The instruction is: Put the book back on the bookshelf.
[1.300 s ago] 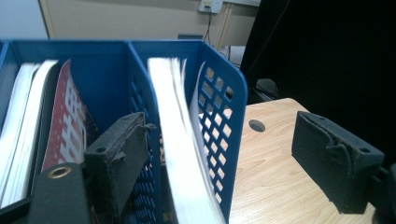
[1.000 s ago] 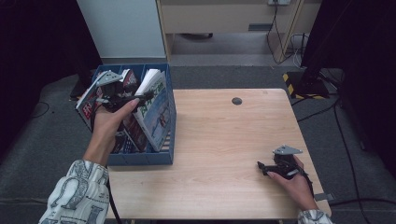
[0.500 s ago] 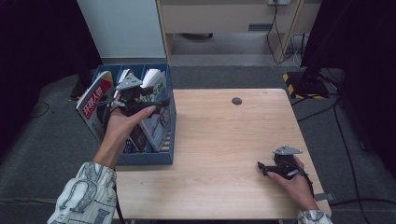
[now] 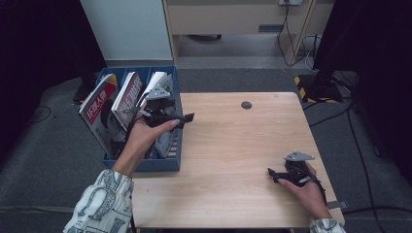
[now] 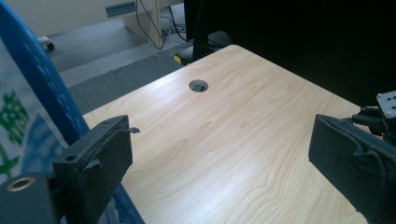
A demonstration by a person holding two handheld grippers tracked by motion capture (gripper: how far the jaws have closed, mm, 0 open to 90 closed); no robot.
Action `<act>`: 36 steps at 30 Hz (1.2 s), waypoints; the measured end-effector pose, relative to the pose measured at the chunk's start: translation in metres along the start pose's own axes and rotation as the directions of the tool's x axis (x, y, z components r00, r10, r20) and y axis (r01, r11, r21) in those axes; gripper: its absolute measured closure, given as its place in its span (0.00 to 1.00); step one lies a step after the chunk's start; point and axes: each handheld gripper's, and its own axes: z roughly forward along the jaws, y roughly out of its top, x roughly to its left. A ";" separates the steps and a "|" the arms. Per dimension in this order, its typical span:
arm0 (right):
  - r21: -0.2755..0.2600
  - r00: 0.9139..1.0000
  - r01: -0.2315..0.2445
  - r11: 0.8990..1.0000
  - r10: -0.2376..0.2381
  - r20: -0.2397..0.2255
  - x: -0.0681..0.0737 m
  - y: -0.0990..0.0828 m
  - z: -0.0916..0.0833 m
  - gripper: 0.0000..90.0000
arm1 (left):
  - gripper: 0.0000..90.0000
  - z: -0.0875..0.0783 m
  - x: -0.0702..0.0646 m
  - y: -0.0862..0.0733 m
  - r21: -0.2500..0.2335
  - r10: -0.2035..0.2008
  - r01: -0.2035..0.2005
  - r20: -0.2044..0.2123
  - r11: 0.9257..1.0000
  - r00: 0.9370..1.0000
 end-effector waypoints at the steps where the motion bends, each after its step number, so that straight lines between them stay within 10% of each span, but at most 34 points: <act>1: -0.001 1.000 0.002 1.000 -0.002 -0.001 0.000 0.000 0.000 0.14 | 0.06 0.002 0.000 -0.002 0.007 0.000 0.000 0.000 1.000 1.000; 36: 0.003 1.000 0.003 1.000 -0.003 -0.001 0.000 -0.001 -0.001 0.14 | 0.06 0.073 -0.045 -0.051 0.160 0.016 -0.023 0.046 0.987 0.999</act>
